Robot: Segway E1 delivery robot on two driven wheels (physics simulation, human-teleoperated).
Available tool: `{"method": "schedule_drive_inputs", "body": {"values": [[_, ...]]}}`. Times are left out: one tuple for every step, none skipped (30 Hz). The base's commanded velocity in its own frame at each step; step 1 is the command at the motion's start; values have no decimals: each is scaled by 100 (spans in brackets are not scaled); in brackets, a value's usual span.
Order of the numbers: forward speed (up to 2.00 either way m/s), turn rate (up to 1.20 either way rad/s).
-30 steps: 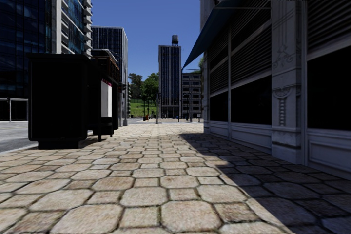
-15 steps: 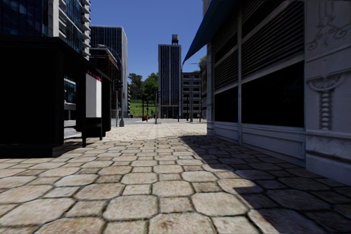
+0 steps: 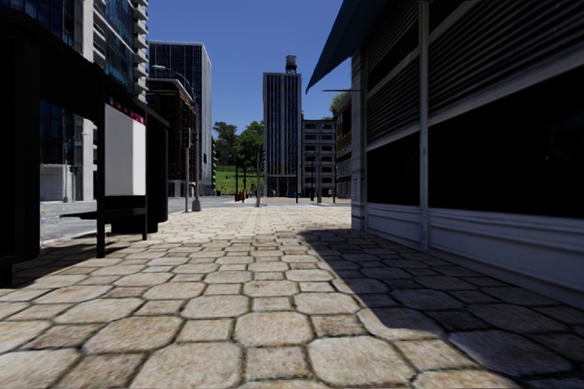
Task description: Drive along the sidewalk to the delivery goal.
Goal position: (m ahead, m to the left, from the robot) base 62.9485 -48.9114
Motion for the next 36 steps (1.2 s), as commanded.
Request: {"method": "schedule_drive_inputs", "body": {"values": [[200,0],[200,0],[200,0],[200,0],[200,0],[200,0],[200,0],[200,0],[200,0],[200,0],[200,0],[200,0],[200,0],[200,0],[200,0],[200,0],[200,0],[200,0],[200,0],[200,0],[200,0],[200,0],[200,0],[200,0],[200,0],[200,0],[200,0],[200,0],[200,0],[200,0],[200,0],[200,0],[200,0],[200,0],[200,0],[200,0]]}}
